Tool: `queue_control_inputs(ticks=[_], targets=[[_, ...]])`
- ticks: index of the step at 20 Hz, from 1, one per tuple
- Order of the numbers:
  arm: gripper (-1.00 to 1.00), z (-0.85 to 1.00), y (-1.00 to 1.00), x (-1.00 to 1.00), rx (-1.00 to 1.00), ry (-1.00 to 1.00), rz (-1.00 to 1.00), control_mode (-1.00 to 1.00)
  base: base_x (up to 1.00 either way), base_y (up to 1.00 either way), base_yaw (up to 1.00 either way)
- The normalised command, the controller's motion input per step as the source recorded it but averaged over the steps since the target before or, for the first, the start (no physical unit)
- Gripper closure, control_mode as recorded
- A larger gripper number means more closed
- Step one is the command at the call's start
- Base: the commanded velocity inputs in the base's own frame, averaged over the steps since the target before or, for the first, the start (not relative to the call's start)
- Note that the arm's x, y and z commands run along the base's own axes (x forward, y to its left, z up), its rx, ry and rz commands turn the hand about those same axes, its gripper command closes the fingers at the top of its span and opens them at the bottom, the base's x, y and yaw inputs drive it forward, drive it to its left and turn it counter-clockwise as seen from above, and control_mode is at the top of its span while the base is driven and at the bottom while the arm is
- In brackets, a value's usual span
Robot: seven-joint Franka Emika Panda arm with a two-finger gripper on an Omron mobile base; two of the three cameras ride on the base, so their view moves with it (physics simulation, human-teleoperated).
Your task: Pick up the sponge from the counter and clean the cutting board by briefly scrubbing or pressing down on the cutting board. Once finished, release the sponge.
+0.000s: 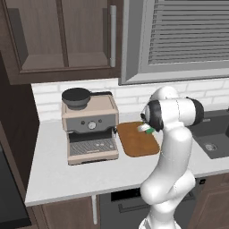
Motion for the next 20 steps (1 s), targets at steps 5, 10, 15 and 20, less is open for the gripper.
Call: queue_control_inputs(ticks=[5, 10, 15, 20], targets=[[1.0, -0.58, -0.11, -0.99, 0.0, -0.11, 0.2, -1.0, 0.0, 0.0, 0.0], [1.0, -0.63, -0.05, -0.98, 0.01, -0.05, 0.2, -1.0, 0.0, 0.0, 0.0], [1.0, -0.67, -0.04, -0.88, 0.05, 0.0, 0.22, -1.0, 0.0, 0.0, 0.0], [1.0, -0.79, 0.0, -0.9, 0.07, 0.02, 0.25, -1.0, 0.0, 0.0, 0.0]])
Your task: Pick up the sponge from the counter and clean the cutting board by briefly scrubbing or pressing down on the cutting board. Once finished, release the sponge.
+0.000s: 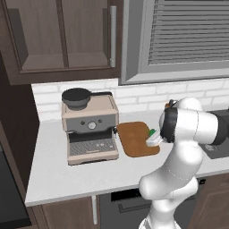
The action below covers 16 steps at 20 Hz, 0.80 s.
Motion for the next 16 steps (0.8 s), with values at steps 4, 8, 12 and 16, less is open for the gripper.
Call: queue_control_inputs(ticks=[4, 8, 12, 16], targets=[[1.0, -0.84, 0.0, -0.93, 0.05, 0.03, 0.26, -1.0, 0.0, 0.0, 0.0], [1.0, -0.78, 0.0, -0.92, 0.0, 0.02, 0.27, -1.0, 0.0, 0.0, 0.0], [1.0, -0.64, 0.25, -0.74, -0.04, 0.05, 0.32, -1.0, 0.0, 0.0, 0.0], [1.0, -0.52, 0.54, -0.7, -0.13, 0.04, 0.38, -1.0, 0.0, 0.0, 0.0]])
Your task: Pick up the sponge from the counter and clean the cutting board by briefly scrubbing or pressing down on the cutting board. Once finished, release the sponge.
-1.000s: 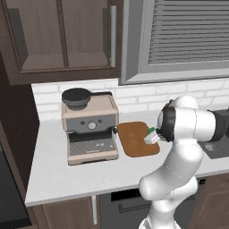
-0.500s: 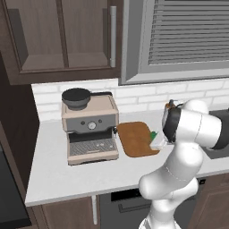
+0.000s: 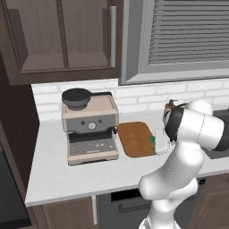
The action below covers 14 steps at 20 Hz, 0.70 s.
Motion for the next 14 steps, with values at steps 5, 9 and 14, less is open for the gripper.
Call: queue_control_inputs(ticks=[5, 9, 14], targets=[[1.0, -0.41, 0.76, -0.58, -0.14, 0.03, 0.36, -1.0, 0.0, 0.0, 0.0], [1.0, -0.46, 0.9, -0.43, -0.03, 0.07, 0.26, -1.0, 0.0, 0.0, 0.0], [1.0, -0.56, 0.97, -0.43, 0.0, 0.09, 0.22, -1.0, 0.0, 0.0, 0.0]])
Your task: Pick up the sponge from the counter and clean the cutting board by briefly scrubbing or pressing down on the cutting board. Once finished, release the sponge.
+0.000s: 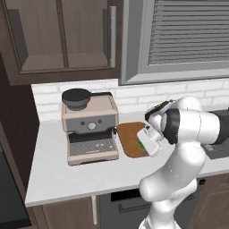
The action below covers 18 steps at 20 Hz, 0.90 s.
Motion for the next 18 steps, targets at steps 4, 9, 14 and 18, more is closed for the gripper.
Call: queue_control_inputs(ticks=[4, 9, 14, 18], targets=[[1.0, -0.51, 0.83, -0.67, 0.0, 0.05, 0.23, -1.0, 0.0, 0.0, 0.0], [1.0, -0.42, 0.04, -0.91, 0.0, 0.0, 0.11, -1.0, 0.0, 0.0, 0.0], [1.0, -0.15, -0.98, -0.79, 0.0, -0.02, -0.09, -1.0, 0.0, 0.0, 0.0], [1.0, 0.0, -1.0, -0.53, 0.0, 0.0, -0.13, -1.0, 0.0, 0.0, 0.0]])
